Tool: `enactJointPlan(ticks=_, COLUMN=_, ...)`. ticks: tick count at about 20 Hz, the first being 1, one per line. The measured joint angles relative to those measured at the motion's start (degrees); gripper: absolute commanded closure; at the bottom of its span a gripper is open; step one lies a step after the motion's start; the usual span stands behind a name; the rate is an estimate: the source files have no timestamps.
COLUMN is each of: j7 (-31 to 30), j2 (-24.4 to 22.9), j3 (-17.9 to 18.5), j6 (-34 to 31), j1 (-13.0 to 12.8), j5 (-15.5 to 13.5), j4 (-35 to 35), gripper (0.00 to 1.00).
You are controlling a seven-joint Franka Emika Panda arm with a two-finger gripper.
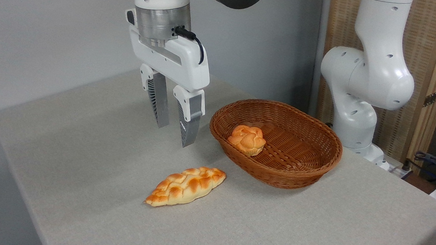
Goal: Put bread into the basket
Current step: 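Move the open gripper toward the braided bread loaf, then lower the gripper down onto the braided bread loaf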
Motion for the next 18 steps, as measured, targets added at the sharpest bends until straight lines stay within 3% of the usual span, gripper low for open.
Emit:
enactJointPlan(ticks=9, j7=0.89, j2=0.87, j3=-0.12, j6=-0.09, j1=0.0, j5=0.0, j4=-0.28, gripper=0.0)
enactJointPlan(ticks=18, j7=5.57, j2=3.1, j3=-0.08, j6=0.34, j1=0.41, j5=0.0, j4=-5.82, gripper=0.0)
